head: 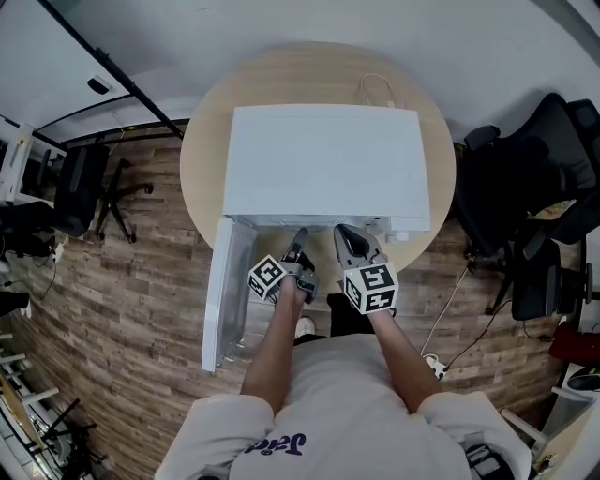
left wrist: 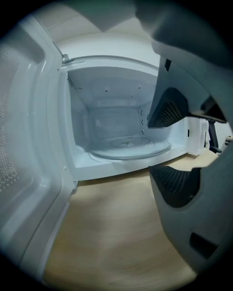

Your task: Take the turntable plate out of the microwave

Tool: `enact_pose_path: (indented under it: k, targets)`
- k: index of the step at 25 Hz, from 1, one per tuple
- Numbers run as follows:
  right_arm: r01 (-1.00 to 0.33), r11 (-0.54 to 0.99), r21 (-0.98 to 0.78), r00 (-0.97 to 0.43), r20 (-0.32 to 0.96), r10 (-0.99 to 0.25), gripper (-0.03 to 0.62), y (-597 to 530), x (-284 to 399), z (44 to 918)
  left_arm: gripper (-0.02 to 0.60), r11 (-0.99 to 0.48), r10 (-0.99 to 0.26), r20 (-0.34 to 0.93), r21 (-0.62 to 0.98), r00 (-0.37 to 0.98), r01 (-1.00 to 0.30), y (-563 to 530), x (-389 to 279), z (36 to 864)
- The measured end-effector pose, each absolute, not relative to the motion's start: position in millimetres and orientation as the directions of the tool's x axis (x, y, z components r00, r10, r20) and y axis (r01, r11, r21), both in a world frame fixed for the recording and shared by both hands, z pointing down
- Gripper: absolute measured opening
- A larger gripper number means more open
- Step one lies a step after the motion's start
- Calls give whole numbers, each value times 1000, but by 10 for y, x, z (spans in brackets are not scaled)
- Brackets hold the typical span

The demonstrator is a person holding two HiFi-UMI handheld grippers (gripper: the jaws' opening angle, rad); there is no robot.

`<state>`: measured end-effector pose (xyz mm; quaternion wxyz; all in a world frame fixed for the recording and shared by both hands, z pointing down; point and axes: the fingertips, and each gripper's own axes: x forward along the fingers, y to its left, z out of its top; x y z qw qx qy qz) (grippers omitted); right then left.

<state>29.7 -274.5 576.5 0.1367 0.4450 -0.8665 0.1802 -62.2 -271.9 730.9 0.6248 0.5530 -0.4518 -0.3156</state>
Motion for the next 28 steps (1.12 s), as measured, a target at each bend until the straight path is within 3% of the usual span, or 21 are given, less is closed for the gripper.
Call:
enact_pose_path:
  k: [14,19,28]
  targets:
    - [-820,527,-223,-568,419,-708,17,-2761,408,5860,247,244,-910,232,970,344,-6,-3003,-590,7553]
    - [-821,519,-238,-570,412,-711,17,-2773,439,5831,122,301,-898,280,954,340,9,-2952,-565,7658]
    - [-826,506,-248,-562,424,-710,17,-2662,374,5918,58,302,-900,275,953,338,27,-2929,-603,7608]
